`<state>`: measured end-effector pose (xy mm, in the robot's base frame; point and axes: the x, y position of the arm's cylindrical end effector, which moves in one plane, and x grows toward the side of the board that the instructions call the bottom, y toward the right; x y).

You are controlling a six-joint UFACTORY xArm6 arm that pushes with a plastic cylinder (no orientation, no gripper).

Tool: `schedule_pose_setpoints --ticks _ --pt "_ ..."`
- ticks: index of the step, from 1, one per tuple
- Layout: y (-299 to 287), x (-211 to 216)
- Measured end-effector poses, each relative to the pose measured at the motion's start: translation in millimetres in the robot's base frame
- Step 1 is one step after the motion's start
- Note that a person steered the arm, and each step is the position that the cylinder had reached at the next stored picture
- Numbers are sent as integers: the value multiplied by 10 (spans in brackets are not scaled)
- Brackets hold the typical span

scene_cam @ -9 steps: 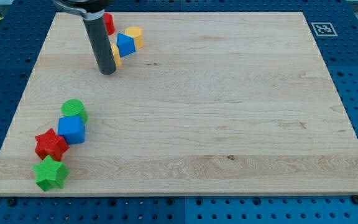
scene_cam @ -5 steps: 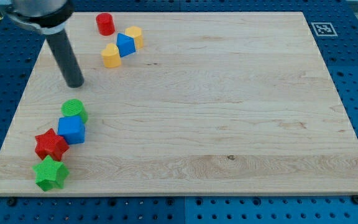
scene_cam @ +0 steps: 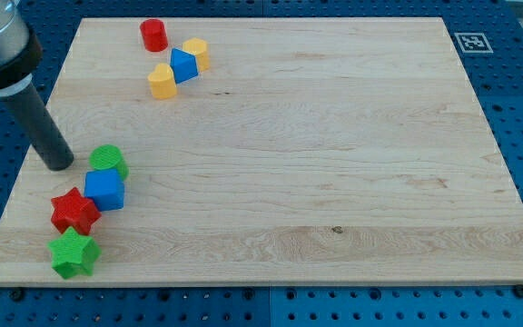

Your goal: Separate blue cube from the green circle

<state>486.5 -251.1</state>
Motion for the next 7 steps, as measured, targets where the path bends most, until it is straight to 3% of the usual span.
schedule_pose_setpoints --ticks 7 --pt "361 361"
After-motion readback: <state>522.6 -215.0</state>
